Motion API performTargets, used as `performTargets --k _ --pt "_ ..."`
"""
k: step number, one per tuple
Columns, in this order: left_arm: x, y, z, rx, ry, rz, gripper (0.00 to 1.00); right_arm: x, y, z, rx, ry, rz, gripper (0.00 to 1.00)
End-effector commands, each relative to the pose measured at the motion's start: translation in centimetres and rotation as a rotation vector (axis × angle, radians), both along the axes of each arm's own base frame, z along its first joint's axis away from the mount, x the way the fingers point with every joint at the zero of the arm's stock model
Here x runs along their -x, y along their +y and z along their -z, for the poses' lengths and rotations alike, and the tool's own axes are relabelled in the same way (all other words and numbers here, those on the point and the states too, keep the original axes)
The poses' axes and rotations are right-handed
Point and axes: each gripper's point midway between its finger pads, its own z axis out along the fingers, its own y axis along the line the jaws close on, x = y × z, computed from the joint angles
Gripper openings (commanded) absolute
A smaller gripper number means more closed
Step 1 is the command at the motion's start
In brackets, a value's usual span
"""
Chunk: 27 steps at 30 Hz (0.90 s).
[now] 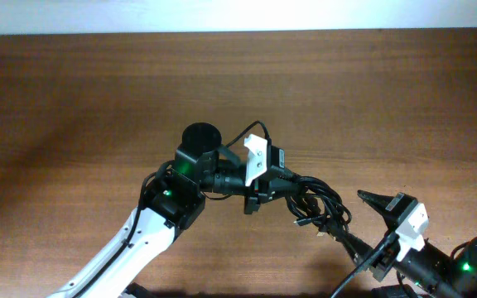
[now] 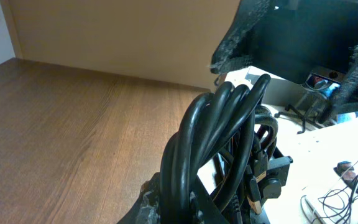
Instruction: Untangle cables
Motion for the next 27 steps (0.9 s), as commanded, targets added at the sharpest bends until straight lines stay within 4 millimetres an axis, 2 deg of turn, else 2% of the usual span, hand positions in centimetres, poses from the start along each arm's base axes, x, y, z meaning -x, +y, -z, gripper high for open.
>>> performTargets --k 1,3,6,7,8,9,13,14,15,16,19,21,27 --pt "1.2 -0.4 -0.8 0.022 -0.039 0.059 0.0 -0.9 0.1 0.6 0.016 0.033 -0.006 0.64" --pt "1.8 -0.9 -0.7 0.019 -0.042 0.068 0.0 -0.9 0.8 0.8 0.002 0.064 -0.053 0.54" --pt "1.7 -1.0 -1.0 0.031 -0.06 0.068 0.0 -1.5 0.9 1.3 0.005 0.094 -0.052 0.46" --pt "1.7 -1.0 -1.0 0.03 -0.06 0.068 0.0 -1.6 0.9 1.4 0.005 0.1 -0.052 0.36" --pt "1.7 -1.0 -1.0 0.031 -0.06 0.067 0.0 -1.7 0.9 1.4 0.006 0.103 -0.052 0.11" --pt "1.5 -1.0 -1.0 0.027 -0.062 0.053 0.0 -1.7 0.9 1.5 0.006 0.104 -0.052 0.04" --pt "0.5 -1.1 -0.8 0.014 -0.061 -0.003 0.0 -1.7 0.8 1.5 0.007 0.103 -0.047 0.04" --pt "0.5 -1.1 -0.8 0.014 -0.061 -0.003 0.14 -1.9 0.6 1.6 0.014 0.102 -0.029 0.04" --pt "0.5 -1.0 -0.7 0.011 -0.055 -0.004 0.99 -2.1 0.4 1.6 0.02 0.102 -0.015 0.04" --pt "0.0 -0.6 -0.1 -0.011 -0.026 -0.022 0.99 -2.2 0.3 1.6 0.022 0.096 -0.008 0.04" --pt "-3.0 2.3 1.5 -0.065 0.173 -0.154 0.99 -2.5 0.4 0.9 0.018 0.061 -0.008 0.04" --pt "-4.5 3.7 1.8 -0.07 0.264 -0.22 0.99 -2.6 0.4 0.7 0.017 0.05 -0.008 0.04" --pt "-3.2 3.7 1.3 -0.051 0.285 -0.14 0.99 -2.4 0.7 0.5 0.008 0.046 -0.031 0.04"
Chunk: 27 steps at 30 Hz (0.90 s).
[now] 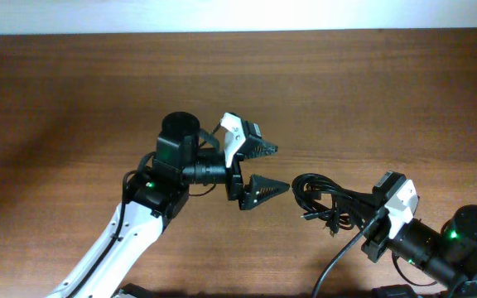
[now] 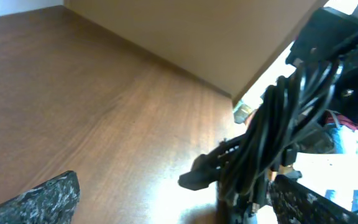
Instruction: Untangle cables
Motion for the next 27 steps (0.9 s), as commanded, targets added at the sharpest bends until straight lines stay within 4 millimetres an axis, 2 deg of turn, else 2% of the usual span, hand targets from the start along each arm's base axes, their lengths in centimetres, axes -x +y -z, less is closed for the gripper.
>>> performTargets --k 1,10,11,12,13,14,16,19,24,25,26,27 --pt "1.1 0.0 -0.8 0.029 0.016 0.059 0.99 0.3 0.5 -0.7 -0.018 -0.019 -0.035 0.04" --pt "1.3 -0.1 -0.9 0.036 0.041 0.072 0.99 2.0 2.1 -1.6 -0.054 -0.052 -0.177 0.04" --pt "1.4 -0.1 -0.9 0.036 0.041 0.073 0.95 2.0 2.1 -1.6 -0.055 -0.051 -0.18 0.04" --pt "1.5 -0.1 -1.0 0.039 0.041 0.083 0.84 2.0 2.1 -1.6 -0.055 -0.051 -0.18 0.04" --pt "1.9 -0.1 -1.1 0.047 0.042 0.103 0.66 2.0 2.1 -1.6 -0.055 -0.051 -0.18 0.04" --pt "2.4 -0.3 -1.4 0.06 0.035 0.133 0.57 2.1 2.2 -1.7 -0.058 -0.051 -0.187 0.04" --pt "3.4 -1.2 -1.9 0.075 0.003 0.179 0.57 3.1 2.9 -2.0 -0.072 -0.066 -0.256 0.04" --pt "4.9 -2.5 -2.8 0.101 -0.055 0.241 0.62 3.1 2.9 -2.0 -0.072 -0.066 -0.257 0.04" --pt "6.1 -3.3 -2.9 0.105 -0.059 0.279 0.52 3.1 2.9 -2.0 -0.073 -0.065 -0.258 0.04" --pt "6.2 -3.3 -2.9 0.105 -0.059 0.283 0.45 3.1 2.9 -2.0 -0.072 -0.065 -0.257 0.04" --pt "6.2 -3.3 -2.9 0.104 -0.059 0.281 0.25 3.1 2.9 -2.0 -0.072 -0.065 -0.257 0.04" --pt "6.2 -3.4 -2.9 0.104 -0.06 0.28 0.0 3.1 2.9 -2.0 -0.072 -0.065 -0.256 0.04"
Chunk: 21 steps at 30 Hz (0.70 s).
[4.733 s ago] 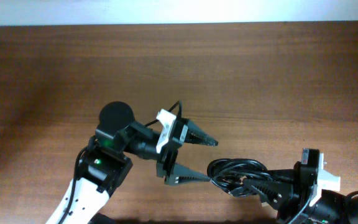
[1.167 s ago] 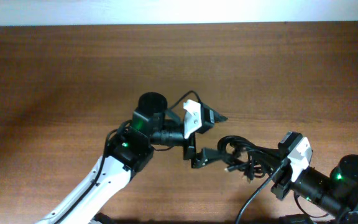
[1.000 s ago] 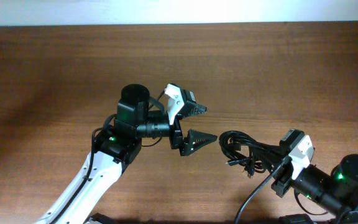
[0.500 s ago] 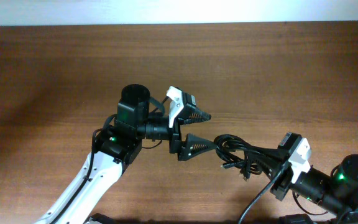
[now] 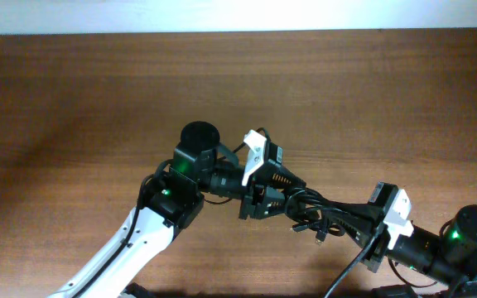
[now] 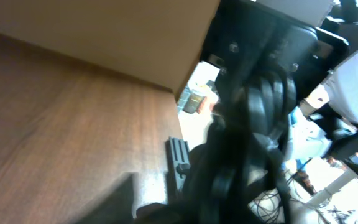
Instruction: Untangle cables
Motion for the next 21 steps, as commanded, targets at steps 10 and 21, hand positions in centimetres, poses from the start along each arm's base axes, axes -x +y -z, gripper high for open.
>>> performTargets --k 10,21 --pt "0.6 0.1 0.8 -0.03 0.007 0.017 0.0 -1.4 -0.9 -0.4 0.034 -0.049 0.088 0.84" --pt "2.4 -0.7 -0.4 0.023 -0.049 0.103 0.0 -1.2 0.4 0.2 0.001 0.025 -0.02 0.23"
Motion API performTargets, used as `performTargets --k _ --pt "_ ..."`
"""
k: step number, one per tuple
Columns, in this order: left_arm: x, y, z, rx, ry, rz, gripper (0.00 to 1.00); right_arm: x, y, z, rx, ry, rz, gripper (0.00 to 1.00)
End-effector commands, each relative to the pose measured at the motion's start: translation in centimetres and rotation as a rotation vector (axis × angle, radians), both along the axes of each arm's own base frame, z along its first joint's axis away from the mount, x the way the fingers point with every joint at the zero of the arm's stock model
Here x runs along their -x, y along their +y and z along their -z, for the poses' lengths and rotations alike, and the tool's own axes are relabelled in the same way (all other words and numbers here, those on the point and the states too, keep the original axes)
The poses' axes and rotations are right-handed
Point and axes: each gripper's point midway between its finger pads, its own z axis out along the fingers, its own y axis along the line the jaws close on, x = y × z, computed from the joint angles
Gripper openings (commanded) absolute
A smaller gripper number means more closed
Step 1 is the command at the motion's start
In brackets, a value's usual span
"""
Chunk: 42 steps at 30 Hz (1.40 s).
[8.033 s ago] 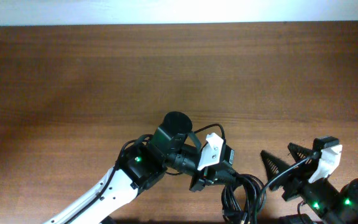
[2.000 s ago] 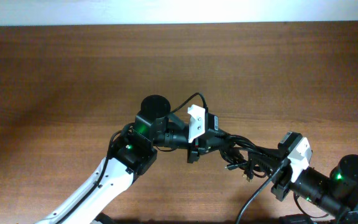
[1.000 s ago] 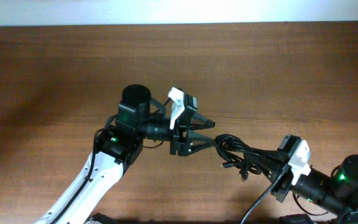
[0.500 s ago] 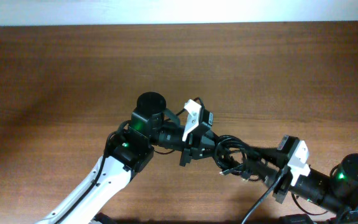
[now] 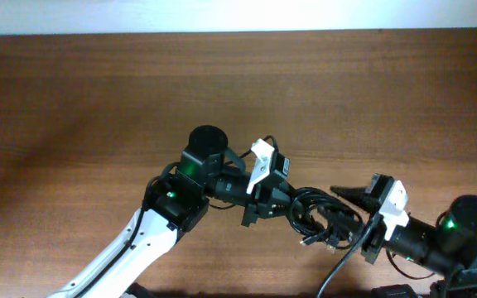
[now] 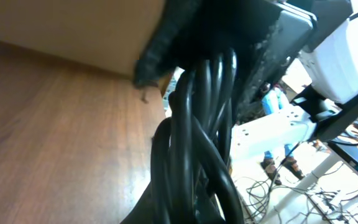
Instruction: Untangle cables
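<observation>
A bundle of black cables [image 5: 317, 217] hangs between the two arms at the table's front right. My left gripper [image 5: 277, 201] is shut on its left end. In the left wrist view the thick black cables [image 6: 197, 124] fill the middle and hide my own fingers. My right gripper [image 5: 343, 213] is open with its jaws set either side of the bundle's right end. Its upper finger [image 5: 348, 194] points left. In the left wrist view its dark fingers [image 6: 161, 42] stand spread around the cables.
The brown wooden table [image 5: 98, 99] runs to a white wall at the back. The left arm's base joint [image 5: 207, 141] rises just behind the bundle. Past the table's right edge the left wrist view shows white stands and loose wires [image 6: 328, 193].
My right gripper was shut on the bundle's right end and now stands open around it. My left gripper, then just at the bundle's left end, is now shut on it.
At first my left gripper held the bundle and the right one stood open beside it. Then the right gripper held the bundle and the left one was wide open, apart from it. The left gripper later reached the bundle again, and now it holds it while the right is open.
</observation>
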Motion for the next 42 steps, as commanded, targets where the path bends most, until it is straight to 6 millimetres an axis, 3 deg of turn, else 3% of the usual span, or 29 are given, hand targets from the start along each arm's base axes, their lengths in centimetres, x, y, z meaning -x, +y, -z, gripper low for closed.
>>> performTargets --k 1,6,7,11,14,16,18,20,21,22,25,26,27,31,33,34,35,37,42 --pt "0.6 -0.1 -0.6 0.021 -0.03 0.028 0.0 0.2 0.5 -0.2 -0.018 0.017 -0.042 0.14" --pt "-2.7 0.2 0.0 -0.025 0.015 -0.141 0.0 0.7 0.6 0.5 -0.019 0.062 -0.052 0.04" --pt "-3.3 0.5 0.0 -0.027 0.023 -0.161 0.09 0.7 0.6 0.6 -0.018 0.064 -0.052 0.04" --pt "-5.1 2.2 0.0 -0.032 0.081 -0.218 0.12 0.7 0.5 0.5 -0.017 0.06 -0.048 0.04" --pt "-4.8 2.6 -0.3 -0.021 0.089 -0.187 0.34 0.5 0.5 0.3 -0.018 0.045 -0.048 0.04" --pt "-4.5 2.7 -0.3 -0.017 0.09 -0.171 0.35 0.5 0.6 0.1 -0.019 0.034 -0.049 0.04" --pt "-4.5 2.7 -0.3 -0.017 0.09 -0.17 0.34 0.5 0.6 0.1 -0.02 0.034 -0.049 0.04" --pt "-4.5 2.7 -0.3 -0.017 0.091 -0.17 0.15 0.5 0.6 -0.1 -0.022 0.026 -0.053 0.04" --pt "-4.4 2.6 -0.4 -0.017 0.091 -0.164 0.18 0.7 0.8 -0.4 -0.032 0.015 -0.074 0.04" --pt "-4.0 2.4 -0.4 -0.016 0.091 -0.149 0.26 1.0 1.1 -0.9 -0.046 -0.005 -0.106 0.04" --pt "-3.2 1.6 -0.4 -0.018 0.083 -0.129 0.29 1.5 1.4 -1.4 -0.063 -0.021 -0.144 0.04" --pt "-3.3 1.6 -0.4 -0.015 0.077 -0.132 0.2 1.6 1.5 -1.5 -0.066 -0.02 -0.151 0.04" --pt "-3.3 1.5 -0.6 -0.009 0.067 -0.132 0.04 1.6 1.5 -1.5 -0.066 -0.02 -0.151 0.04" --pt "-3.4 1.5 -0.7 -0.005 0.06 -0.133 0.0 1.7 1.5 -1.4 -0.067 -0.012 -0.154 0.05" --pt "-3.9 1.5 -0.6 -0.012 0.058 -0.165 0.0 1.7 1.5 -1.4 -0.066 -0.013 -0.153 0.35" --pt "-3.9 1.5 -0.5 -0.013 0.06 -0.164 0.0 1.6 1.5 -1.3 -0.064 -0.013 -0.149 0.6" --pt "-3.8 1.5 -0.4 -0.016 0.066 -0.16 0.0 1.4 1.4 -1.3 -0.059 -0.015 -0.135 0.7" --pt "-3.2 1.6 -0.5 -0.008 0.05 -0.124 0.0 0.4 0.8 -1.0 -0.034 -0.024 -0.072 0.74" --pt "-1.2 1.5 -0.8 0.015 0.039 -0.015 0.0 -1.1 0.2 -1.7 -0.013 -0.086 -0.009 0.74"
